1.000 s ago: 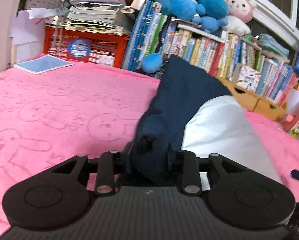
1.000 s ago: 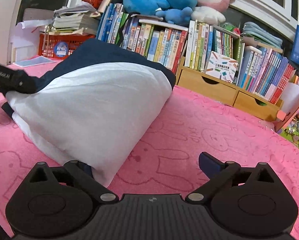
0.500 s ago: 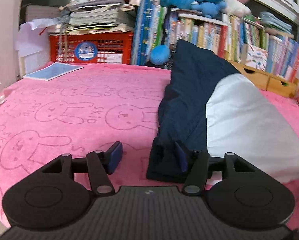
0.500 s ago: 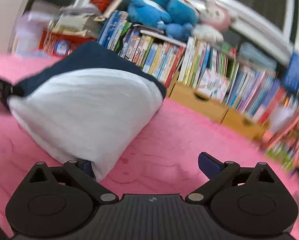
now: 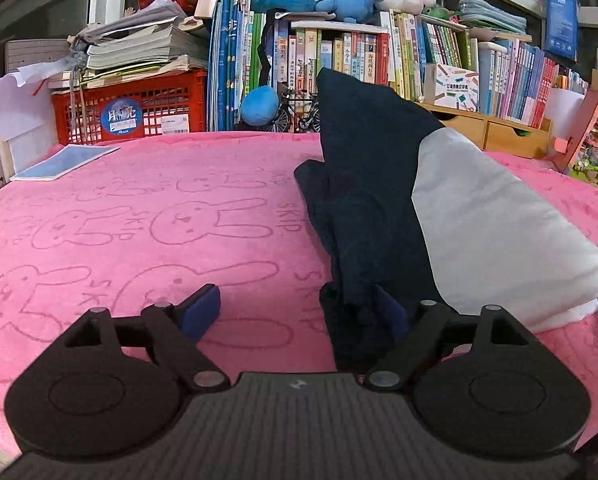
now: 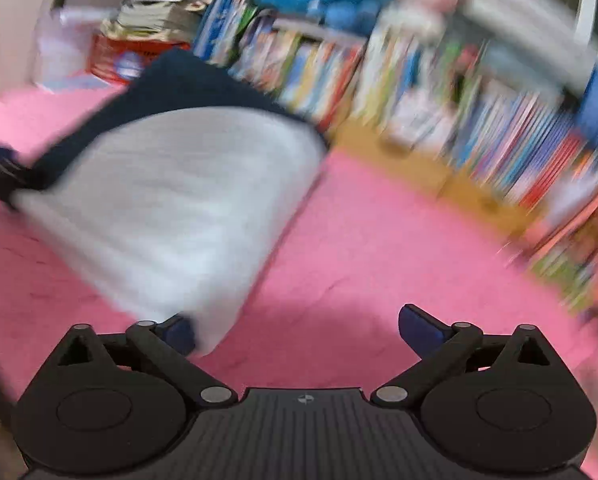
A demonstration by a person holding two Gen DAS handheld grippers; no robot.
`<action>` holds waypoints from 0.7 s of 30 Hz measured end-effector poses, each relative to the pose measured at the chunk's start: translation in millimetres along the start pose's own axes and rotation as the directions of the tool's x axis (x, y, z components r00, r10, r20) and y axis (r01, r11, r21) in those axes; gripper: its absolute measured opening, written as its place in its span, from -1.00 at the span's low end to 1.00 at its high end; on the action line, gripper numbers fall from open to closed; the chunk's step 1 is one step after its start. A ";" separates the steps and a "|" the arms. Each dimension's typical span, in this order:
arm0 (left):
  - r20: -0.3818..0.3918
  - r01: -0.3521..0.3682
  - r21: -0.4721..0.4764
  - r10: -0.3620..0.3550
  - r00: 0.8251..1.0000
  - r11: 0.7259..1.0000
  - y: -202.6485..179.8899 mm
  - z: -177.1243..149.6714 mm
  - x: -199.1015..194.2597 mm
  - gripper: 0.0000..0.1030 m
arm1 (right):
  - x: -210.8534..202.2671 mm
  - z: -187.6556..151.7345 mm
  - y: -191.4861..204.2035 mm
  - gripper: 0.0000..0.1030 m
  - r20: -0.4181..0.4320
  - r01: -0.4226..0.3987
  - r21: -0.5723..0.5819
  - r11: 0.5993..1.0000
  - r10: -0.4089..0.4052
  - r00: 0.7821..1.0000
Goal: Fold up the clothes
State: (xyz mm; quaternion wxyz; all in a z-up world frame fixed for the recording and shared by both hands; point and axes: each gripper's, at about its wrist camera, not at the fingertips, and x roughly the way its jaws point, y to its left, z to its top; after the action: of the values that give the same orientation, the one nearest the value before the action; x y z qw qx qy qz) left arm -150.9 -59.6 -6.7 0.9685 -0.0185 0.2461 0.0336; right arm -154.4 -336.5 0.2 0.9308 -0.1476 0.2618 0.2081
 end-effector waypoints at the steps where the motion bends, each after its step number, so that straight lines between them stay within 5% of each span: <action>1: 0.007 -0.001 0.001 0.001 1.000 1.000 -0.3 -1.1 -0.2 0.65 | -7.9 4.2 -3.7 0.96 0.027 -0.067 0.026 0.997 0.066 0.997; 5: 0.027 0.001 -0.002 -0.001 1.000 1.000 -0.1 -3.8 -1.3 0.66 | -39.6 21.1 -18.3 0.98 0.152 -0.332 0.109 0.937 0.315 0.937; 8: 0.034 0.011 -0.002 -0.011 0.999 1.000 0.9 -4.8 -2.3 0.66 | -15.5 59.8 -10.7 0.85 0.112 -0.310 0.141 0.940 0.296 0.949; 13: 0.053 0.033 0.017 -0.034 0.998 0.999 3.2 -9.5 -4.7 0.67 | 82.5 125.4 43.0 -0.04 -0.016 -0.312 0.075 0.947 0.313 0.949; 16: 0.060 0.044 0.025 -0.046 0.997 0.999 4.0 -10.9 -5.3 0.67 | 141.8 154.9 78.7 0.04 -0.089 -0.256 -0.014 0.967 0.254 0.963; 21: 0.098 0.052 0.028 -0.054 0.994 0.998 5.5 -16.8 -5.6 0.67 | 216.5 186.3 101.7 0.20 -0.190 -0.263 -0.057 0.963 0.249 0.950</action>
State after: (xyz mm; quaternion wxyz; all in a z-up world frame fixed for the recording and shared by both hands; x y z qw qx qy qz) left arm -164.1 -55.3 -18.9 0.9801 -0.0110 0.1980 0.0055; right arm 45.8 -109.4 17.2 0.8615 -0.1684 0.3534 0.3233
